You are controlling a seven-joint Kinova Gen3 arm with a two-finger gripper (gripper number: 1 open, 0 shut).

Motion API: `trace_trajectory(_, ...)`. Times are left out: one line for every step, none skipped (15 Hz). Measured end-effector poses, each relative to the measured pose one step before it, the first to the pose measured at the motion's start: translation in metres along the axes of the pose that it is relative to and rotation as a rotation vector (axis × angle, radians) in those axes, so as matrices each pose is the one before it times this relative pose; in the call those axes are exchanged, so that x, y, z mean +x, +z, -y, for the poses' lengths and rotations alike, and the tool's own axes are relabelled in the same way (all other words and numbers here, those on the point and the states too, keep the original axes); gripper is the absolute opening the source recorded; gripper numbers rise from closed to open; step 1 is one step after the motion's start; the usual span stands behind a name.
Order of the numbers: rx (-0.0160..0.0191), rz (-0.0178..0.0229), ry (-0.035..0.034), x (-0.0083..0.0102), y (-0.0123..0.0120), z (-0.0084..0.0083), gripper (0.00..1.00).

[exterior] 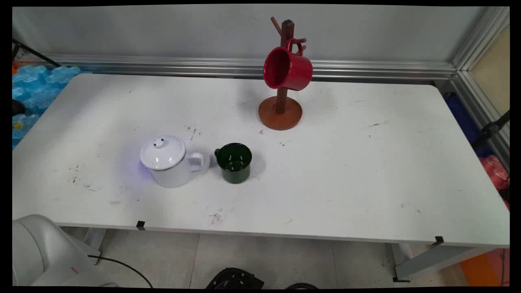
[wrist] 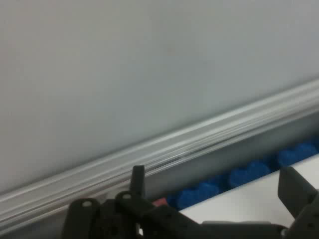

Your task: Pick up the red mug from the rack

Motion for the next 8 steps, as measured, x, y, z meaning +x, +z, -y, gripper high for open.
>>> trace_trajectory(-0.0205,0.00964,0.02763,-0.0009,-0.00378,-0.00291,1.0)
trace_trajectory(-0.01876,0.01074,0.02374,-0.00097,-0.00323,-0.00296,1.0)
trace_trajectory(-0.0219,0.01382,0.02489,-0.00177,-0.00453,-0.00337,1.0)
trace_trajectory(-0.01218,0.0078,0.01328,-0.00106,-0.00256,-0.00194,1.0)
trace_trajectory(-0.01858,0.01282,0.01823,-0.00192,-0.00406,-0.00298,1.0)
trace_trajectory(-0.01146,0.00819,0.01085,-0.00135,-0.00268,-0.00186,1.0)
trace_trajectory(-0.01785,0.01146,0.01594,-0.00183,-0.00385,-0.0033,1.0)
trace_trajectory(-0.01193,0.00765,0.0096,-0.00112,-0.00227,-0.00222,1.0)
